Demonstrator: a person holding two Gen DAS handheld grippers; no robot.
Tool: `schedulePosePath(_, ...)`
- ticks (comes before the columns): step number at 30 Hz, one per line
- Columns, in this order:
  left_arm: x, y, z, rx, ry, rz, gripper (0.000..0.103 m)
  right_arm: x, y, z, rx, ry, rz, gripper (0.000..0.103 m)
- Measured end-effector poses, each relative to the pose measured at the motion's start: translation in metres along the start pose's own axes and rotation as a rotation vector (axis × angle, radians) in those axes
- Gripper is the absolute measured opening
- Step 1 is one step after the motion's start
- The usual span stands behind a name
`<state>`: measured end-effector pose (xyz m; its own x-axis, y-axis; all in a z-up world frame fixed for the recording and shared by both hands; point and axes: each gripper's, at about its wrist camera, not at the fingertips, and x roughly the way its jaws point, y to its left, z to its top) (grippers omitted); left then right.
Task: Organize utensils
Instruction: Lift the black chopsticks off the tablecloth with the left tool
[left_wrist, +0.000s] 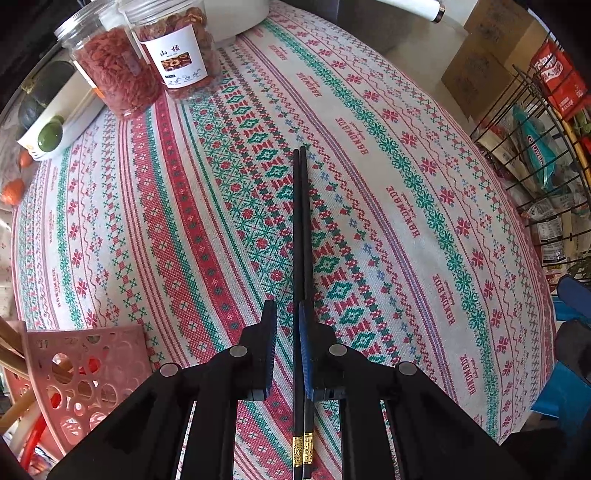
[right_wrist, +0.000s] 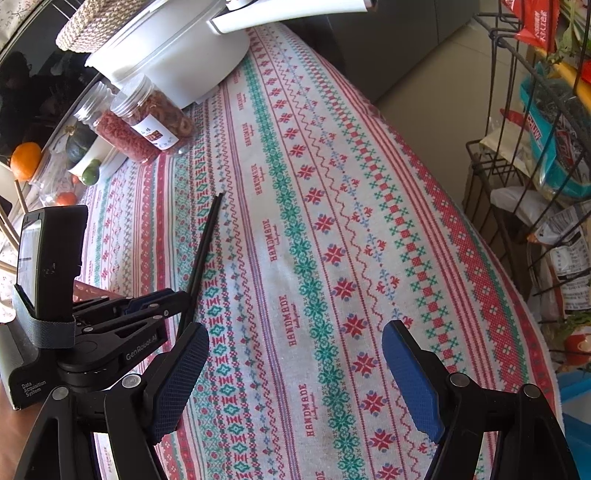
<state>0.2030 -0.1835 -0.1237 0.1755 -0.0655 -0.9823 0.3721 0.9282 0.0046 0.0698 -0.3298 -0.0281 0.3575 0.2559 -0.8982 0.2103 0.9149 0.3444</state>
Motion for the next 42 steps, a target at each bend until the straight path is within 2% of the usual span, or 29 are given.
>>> schedulePosePath(5, 0.008, -0.006, -0.002, -0.004, 0.048, -0.089, 0.014, 0.003, 0.004, 0.002, -0.014, 0.003, 0.0, 0.082)
schedulePosePath(7, 0.008, -0.013, 0.0, 0.053, 0.03, -0.025, 0.014, 0.003, 0.005, 0.002, -0.018, 0.001, -0.002, 0.082)
schedulePosePath(9, 0.009, -0.014, 0.003, 0.055, 0.017, 0.001, 0.014, 0.004, 0.006, 0.003, -0.015, 0.003, -0.002, 0.082)
schedulePosePath(14, 0.009, -0.009, 0.008, 0.023, 0.025, -0.036, 0.014, 0.005, 0.005, 0.003, -0.016, 0.006, -0.008, 0.082)
schedulePosePath(17, 0.006, 0.014, 0.003, -0.015, 0.019, -0.086, 0.014, 0.006, 0.004, 0.003, -0.013, 0.008, -0.009, 0.082)
schedulePosePath(25, -0.004, 0.035, -0.008, 0.0, -0.012, -0.047, 0.014, 0.007, 0.006, 0.004, -0.024, 0.01, -0.009, 0.082)
schedulePosePath(28, -0.012, 0.031, -0.01, -0.007, -0.028, -0.058, 0.014, 0.008, 0.008, 0.004, -0.026, 0.012, -0.007, 0.082)
schedulePosePath(33, -0.011, 0.02, -0.015, 0.002, -0.01, -0.035, 0.014, 0.008, 0.008, 0.003, -0.026, 0.011, -0.009, 0.082)
schedulePosePath(42, -0.007, 0.025, -0.015, -0.009, -0.009, -0.02, 0.014, 0.006, 0.006, 0.003, -0.022, 0.012, -0.007, 0.082)
